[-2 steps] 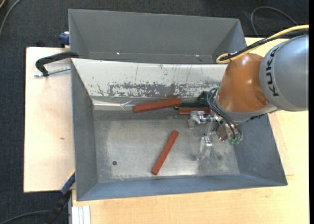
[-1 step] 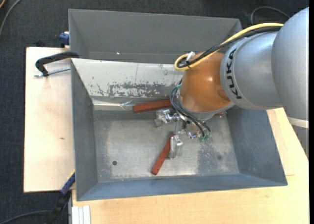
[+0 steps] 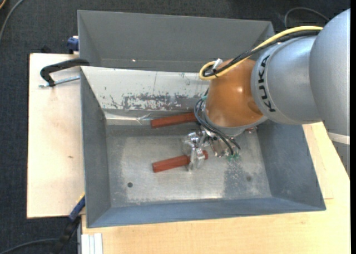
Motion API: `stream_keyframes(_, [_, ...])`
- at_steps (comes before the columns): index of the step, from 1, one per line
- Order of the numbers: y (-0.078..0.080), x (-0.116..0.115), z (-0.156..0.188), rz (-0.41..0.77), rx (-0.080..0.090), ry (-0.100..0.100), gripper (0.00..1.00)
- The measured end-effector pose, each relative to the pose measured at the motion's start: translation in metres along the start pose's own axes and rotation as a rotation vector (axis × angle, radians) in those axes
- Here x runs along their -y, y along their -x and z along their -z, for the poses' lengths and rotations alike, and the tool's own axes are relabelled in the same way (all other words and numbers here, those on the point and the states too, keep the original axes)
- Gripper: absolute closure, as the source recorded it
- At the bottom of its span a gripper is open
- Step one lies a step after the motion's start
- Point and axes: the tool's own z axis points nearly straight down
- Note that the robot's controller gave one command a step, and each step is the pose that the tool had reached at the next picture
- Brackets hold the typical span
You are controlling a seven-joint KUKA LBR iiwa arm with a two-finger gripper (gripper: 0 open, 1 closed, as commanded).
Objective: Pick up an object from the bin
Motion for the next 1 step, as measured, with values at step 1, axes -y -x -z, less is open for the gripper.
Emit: stream_keyframes(1, [0.0030, -0.0175, 0.1410, 0.120, 0.002, 0.000, 1.00])
